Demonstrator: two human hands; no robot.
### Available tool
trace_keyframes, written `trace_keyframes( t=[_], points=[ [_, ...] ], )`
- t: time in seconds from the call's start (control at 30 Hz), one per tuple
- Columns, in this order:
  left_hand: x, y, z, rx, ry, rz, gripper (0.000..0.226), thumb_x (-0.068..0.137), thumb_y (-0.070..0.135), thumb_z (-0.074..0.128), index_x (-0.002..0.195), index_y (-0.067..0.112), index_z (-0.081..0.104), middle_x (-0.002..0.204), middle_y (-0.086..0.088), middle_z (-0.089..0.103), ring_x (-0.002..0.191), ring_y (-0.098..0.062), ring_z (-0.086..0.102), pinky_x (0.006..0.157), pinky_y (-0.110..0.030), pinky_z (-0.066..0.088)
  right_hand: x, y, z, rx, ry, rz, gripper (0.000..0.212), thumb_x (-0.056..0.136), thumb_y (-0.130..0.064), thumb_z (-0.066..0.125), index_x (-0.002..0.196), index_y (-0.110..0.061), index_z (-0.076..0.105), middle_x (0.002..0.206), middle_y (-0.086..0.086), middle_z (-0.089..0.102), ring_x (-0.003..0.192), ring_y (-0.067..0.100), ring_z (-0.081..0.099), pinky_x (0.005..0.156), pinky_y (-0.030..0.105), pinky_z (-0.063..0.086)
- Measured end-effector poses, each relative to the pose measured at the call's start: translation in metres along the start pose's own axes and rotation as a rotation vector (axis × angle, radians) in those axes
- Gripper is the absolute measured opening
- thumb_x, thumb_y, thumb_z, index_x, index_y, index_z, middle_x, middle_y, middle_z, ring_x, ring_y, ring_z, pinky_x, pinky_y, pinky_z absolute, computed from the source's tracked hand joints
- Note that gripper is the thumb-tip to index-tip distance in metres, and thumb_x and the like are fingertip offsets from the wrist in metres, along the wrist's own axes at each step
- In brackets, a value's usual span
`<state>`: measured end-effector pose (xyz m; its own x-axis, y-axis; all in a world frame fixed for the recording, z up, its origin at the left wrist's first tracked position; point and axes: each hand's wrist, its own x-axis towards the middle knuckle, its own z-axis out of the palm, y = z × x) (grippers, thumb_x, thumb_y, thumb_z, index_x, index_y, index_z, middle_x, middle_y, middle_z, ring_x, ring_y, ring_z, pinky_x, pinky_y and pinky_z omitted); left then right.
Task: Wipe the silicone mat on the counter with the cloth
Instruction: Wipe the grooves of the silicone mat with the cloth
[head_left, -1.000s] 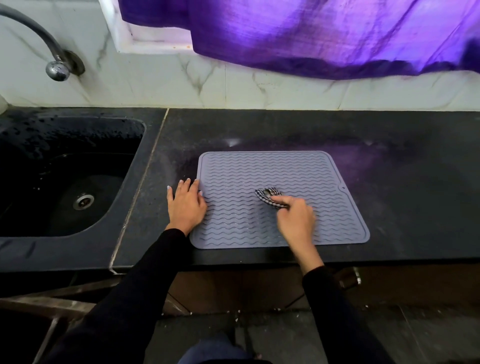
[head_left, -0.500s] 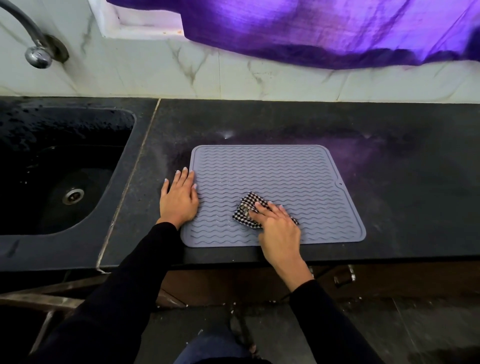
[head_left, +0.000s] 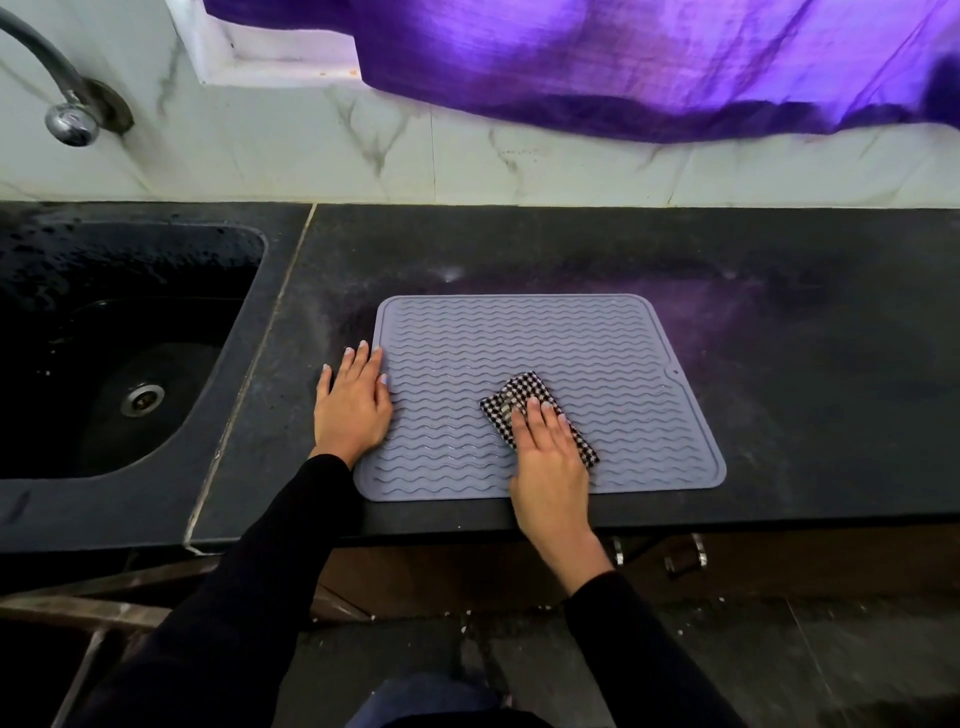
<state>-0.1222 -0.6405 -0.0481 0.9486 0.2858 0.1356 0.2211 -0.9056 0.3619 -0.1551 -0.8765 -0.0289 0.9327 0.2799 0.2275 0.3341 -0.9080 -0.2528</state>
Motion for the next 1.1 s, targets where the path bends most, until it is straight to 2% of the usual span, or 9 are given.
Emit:
trace_keyframes(
  t=[0.3,0.4,0.53,0.63,0.7,0.77,0.83,1.0,1.1],
  points=[
    [0.0,0.001,0.002,0.029,-0.013,0.01,0.061,0.089,0.034,0.016,0.144,0.012,0.029,0.153,-0.008,0.025,0.143,-0.023,0.017,0.116,-0.046,0.007,0.005,0.021,-0.005,0.234,-0.075,-0.107,0.061,0.08,0.003,0.05,0.138,-0.015,0.043,0.148,0.001,0.035,0.139,0.014,0.031,0.116,0.027,0.006],
    [0.0,0.002,0.001,0.024,-0.026,0.005,0.049,0.098,0.026,0.026,0.145,0.012,0.027,0.154,-0.008,0.023,0.143,-0.022,0.015,0.116,-0.046,0.006,0.024,0.032,-0.024,0.743,-0.223,0.257,0.053,0.086,0.006,0.04,0.129,-0.023,0.054,0.132,-0.007,0.049,0.101,0.008,0.057,0.088,0.024,0.046],
    [-0.002,0.003,-0.002,0.019,-0.034,0.006,0.048,0.098,0.024,0.028,0.145,0.012,0.027,0.154,-0.007,0.022,0.143,-0.021,0.015,0.116,-0.044,0.005,0.047,0.056,-0.06,1.399,0.086,0.832,0.063,0.071,0.017,0.03,0.122,-0.006,0.06,0.113,0.014,0.064,0.094,0.027,0.06,0.065,0.026,0.047],
    [-0.001,0.002,-0.002,0.016,-0.022,0.005,0.051,0.096,0.029,0.024,0.144,0.012,0.03,0.153,-0.008,0.025,0.143,-0.022,0.017,0.116,-0.046,0.008,0.041,0.055,-0.064,1.09,0.262,0.801,0.051,0.087,0.005,0.037,0.128,-0.019,0.055,0.122,0.002,0.061,0.084,0.015,0.06,0.06,0.021,0.044],
    [-0.001,0.001,-0.002,0.014,-0.011,0.01,0.056,0.092,0.032,0.021,0.143,0.012,0.031,0.153,-0.008,0.026,0.143,-0.023,0.018,0.115,-0.046,0.009,0.031,0.041,-0.052,0.836,0.18,0.616,0.045,0.092,-0.002,0.041,0.131,-0.02,0.051,0.124,0.004,0.061,0.074,0.01,0.055,0.059,0.02,0.045],
    [0.0,0.0,-0.001,0.015,-0.002,0.014,0.057,0.091,0.033,0.021,0.143,0.012,0.032,0.153,-0.008,0.027,0.142,-0.023,0.019,0.115,-0.046,0.009,0.019,0.022,-0.029,0.453,-0.01,0.367,0.05,0.09,-0.001,0.044,0.137,-0.017,0.043,0.141,0.008,0.047,0.112,0.018,0.055,0.098,0.027,0.044],
    [0.0,0.0,0.0,0.022,0.003,0.018,0.057,0.091,0.033,0.021,0.143,0.011,0.032,0.152,-0.009,0.027,0.142,-0.023,0.019,0.115,-0.047,0.009,0.01,0.013,-0.008,0.186,-0.025,0.189,0.056,0.088,-0.005,0.046,0.143,-0.012,0.034,0.153,0.008,0.028,0.141,0.019,0.026,0.116,0.025,0.007],
    [0.0,0.002,0.001,0.037,-0.004,0.011,0.063,0.087,0.035,0.016,0.144,0.012,0.031,0.153,-0.008,0.026,0.143,-0.023,0.018,0.115,-0.046,0.008,0.015,0.023,-0.004,0.242,0.028,0.232,0.054,0.086,-0.004,0.046,0.139,-0.015,0.042,0.15,0.001,0.034,0.14,0.011,0.028,0.112,0.017,0.005],
    [0.0,0.001,0.002,0.033,-0.007,0.007,0.052,0.095,0.029,0.024,0.144,0.012,0.03,0.153,-0.007,0.025,0.143,-0.022,0.018,0.115,-0.046,0.008,0.015,0.025,-0.009,0.41,0.068,0.267,0.051,0.085,0.0,0.045,0.132,-0.02,0.051,0.143,-0.004,0.045,0.131,0.012,0.042,0.111,0.022,0.022]
  ],
)
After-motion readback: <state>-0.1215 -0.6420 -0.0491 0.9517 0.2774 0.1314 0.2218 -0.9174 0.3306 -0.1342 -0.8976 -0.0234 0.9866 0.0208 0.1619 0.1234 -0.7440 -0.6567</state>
